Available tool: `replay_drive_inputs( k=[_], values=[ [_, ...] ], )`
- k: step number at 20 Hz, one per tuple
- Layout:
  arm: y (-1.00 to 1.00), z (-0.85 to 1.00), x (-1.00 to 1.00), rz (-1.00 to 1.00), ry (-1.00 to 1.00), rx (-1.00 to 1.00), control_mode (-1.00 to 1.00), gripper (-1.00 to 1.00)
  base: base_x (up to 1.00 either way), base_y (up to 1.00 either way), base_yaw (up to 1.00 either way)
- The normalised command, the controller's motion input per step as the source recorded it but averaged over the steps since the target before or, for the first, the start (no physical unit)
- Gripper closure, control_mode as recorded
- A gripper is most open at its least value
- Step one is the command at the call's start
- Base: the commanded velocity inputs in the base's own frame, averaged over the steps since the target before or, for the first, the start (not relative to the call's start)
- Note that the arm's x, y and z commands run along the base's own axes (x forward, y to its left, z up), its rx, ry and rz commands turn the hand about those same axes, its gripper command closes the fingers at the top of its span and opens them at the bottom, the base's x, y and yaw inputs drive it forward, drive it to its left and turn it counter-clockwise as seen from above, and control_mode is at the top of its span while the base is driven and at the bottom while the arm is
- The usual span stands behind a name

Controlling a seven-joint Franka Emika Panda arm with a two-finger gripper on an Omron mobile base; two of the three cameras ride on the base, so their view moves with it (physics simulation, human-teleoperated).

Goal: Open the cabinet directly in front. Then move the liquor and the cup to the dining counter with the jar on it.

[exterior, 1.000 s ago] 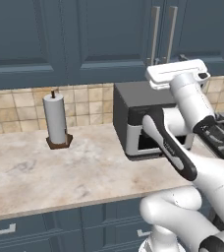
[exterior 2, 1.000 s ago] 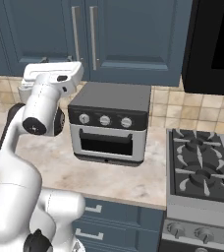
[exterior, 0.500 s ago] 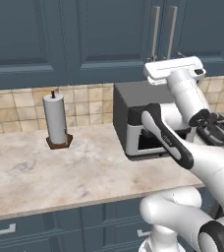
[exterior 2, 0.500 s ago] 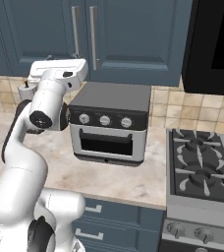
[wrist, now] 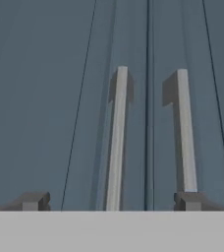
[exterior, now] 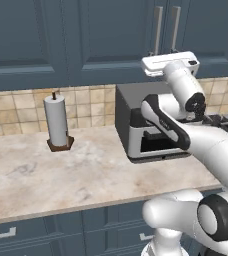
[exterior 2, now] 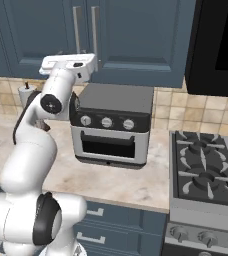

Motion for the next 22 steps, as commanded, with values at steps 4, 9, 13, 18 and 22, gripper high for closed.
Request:
replay_drive_inputs(
  k=[4,9,13,18,22],
  values=[
    [0.0,0.0,0.6,0.0,0.08,0.0,-1.0,-1.0,0.0,0.0,0.0],
    [0.0,0.0,0.86,0.0,0.11,0.0,-1.0,-1.0,0.0,0.0,0.0],
    [0.0,0.0,0.99,0.0,0.12,0.01,-1.0,-1.0,0.0,0.0,0.0],
    [0.0,0.0,0.76,0.0,0.1,0.01,-1.0,1.0,0.0,0.0,0.0],
    [0.0,0.0,0.0,0.0,0.0,0.0,-1.0,1.0,0.0,0.0,0.0]
  ],
)
